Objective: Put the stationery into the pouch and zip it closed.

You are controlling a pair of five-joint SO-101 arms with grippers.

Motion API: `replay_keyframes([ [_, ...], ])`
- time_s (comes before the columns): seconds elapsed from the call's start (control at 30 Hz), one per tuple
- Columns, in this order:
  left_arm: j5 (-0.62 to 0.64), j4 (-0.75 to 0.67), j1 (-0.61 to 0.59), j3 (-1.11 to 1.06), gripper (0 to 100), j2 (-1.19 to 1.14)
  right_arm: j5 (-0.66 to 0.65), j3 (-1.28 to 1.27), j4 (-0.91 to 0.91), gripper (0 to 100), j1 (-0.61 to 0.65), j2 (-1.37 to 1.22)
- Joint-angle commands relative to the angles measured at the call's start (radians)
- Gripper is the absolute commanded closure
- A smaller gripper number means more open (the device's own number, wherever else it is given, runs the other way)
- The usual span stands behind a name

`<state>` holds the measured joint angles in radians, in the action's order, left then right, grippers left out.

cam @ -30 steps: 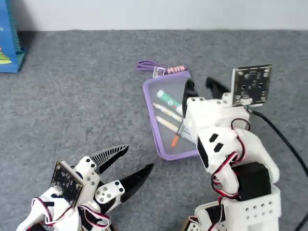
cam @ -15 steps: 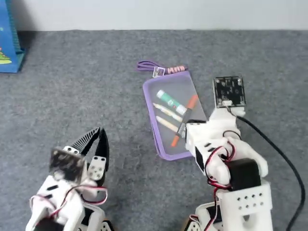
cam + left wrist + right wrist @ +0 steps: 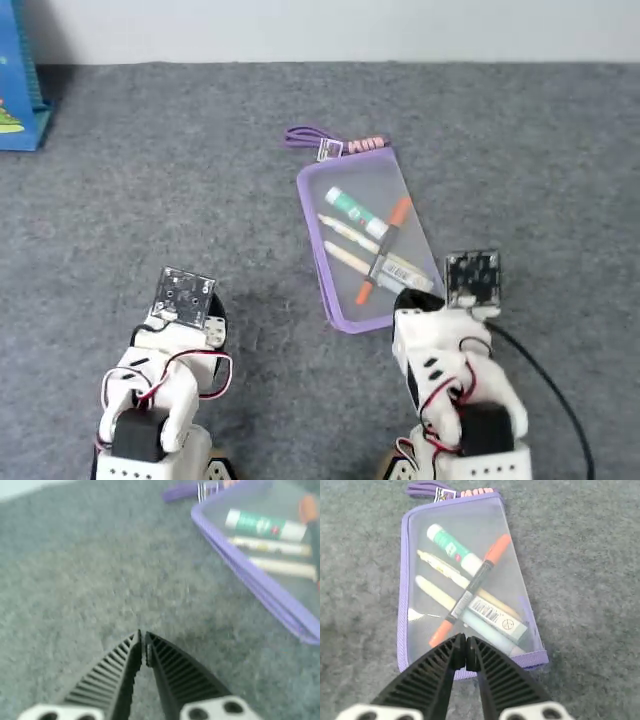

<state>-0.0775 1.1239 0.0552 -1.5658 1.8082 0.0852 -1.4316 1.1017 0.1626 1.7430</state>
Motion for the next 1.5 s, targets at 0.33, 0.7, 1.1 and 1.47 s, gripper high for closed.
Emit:
replay_keyframes([
  [0.33, -0.012, -0.038, -0.008, -0.117, 99, 0.009, -0.025, -0.236, -0.022, 99.1, 0.001, 0.073],
  [0.7, -0.015, 0.109, -0.006, -0.117, 99, 0.009, -0.026, -0.252, 0.101, 99.0, -0.007, 0.070],
  [1.1, -0.015, 0.137, -0.003, -0.117, 99, 0.009, -0.026, -0.252, 0.137, 99.0, -0.007, 0.070],
  [1.47, -0.015, 0.137, -0.003, -0.117, 99, 0.009, -0.026, -0.252, 0.137, 99.0, -0.007, 0.070],
])
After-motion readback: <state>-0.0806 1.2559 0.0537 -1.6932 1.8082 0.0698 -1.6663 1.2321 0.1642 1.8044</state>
